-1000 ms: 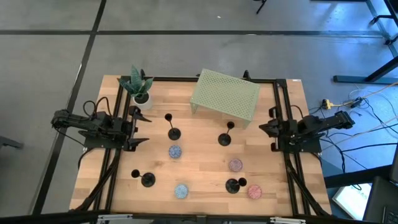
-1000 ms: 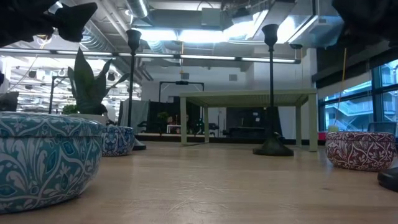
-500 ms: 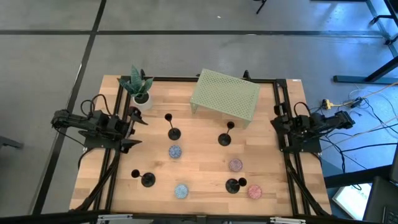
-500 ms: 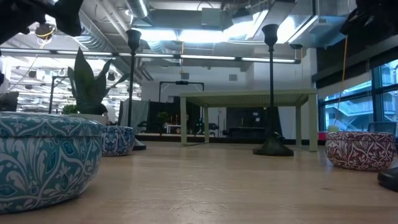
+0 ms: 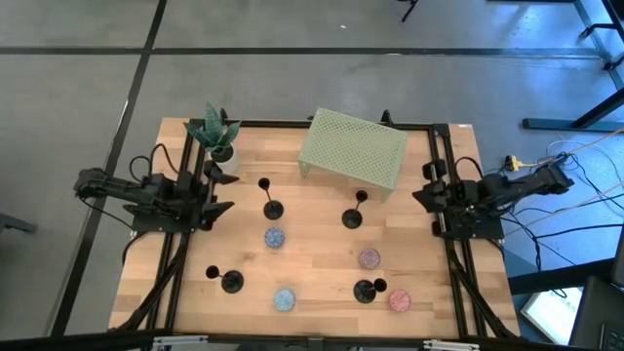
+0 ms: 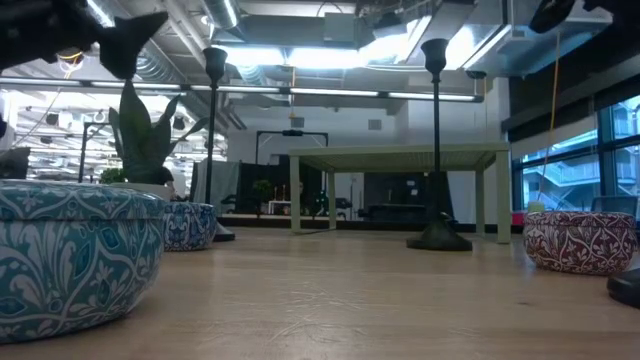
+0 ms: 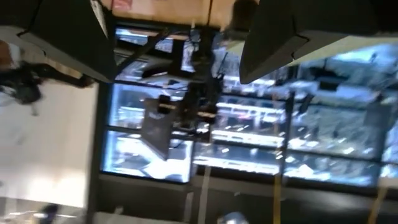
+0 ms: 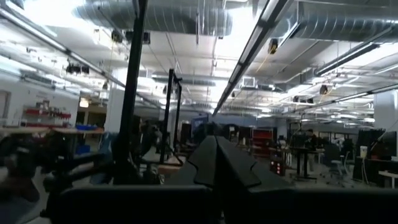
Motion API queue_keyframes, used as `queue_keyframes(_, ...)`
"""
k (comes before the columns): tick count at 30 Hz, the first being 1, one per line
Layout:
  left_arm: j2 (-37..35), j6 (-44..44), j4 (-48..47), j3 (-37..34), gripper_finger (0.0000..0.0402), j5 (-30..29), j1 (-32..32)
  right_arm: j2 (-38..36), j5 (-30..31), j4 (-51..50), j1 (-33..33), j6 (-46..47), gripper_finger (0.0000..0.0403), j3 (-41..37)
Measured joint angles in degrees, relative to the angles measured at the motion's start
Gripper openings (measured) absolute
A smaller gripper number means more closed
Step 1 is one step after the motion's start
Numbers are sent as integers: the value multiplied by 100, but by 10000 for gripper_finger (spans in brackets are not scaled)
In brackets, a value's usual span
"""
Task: Pick & Place candle stick holders
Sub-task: Put the black candle holder on the shelf
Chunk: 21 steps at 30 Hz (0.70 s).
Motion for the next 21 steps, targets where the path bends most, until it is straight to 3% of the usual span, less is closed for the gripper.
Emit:
queue_keyframes(4, 7, 83, 106, 2, 338, 598, -2, 341, 0, -9, 0, -37, 10, 143)
queue_keyframes(9, 7, 163, 158, 7, 338, 671, -2, 539, 0, -3, 0, -38, 10, 200)
queue_keyframes(14, 7, 24, 13, 7, 330, -271, 2, 544, 0, -4, 0, -33, 10, 200)
queue_keyframes(21, 115, -28, -136, 56, 240, -407, -2, 730, 0, 3, 2, 112, 17, 205)
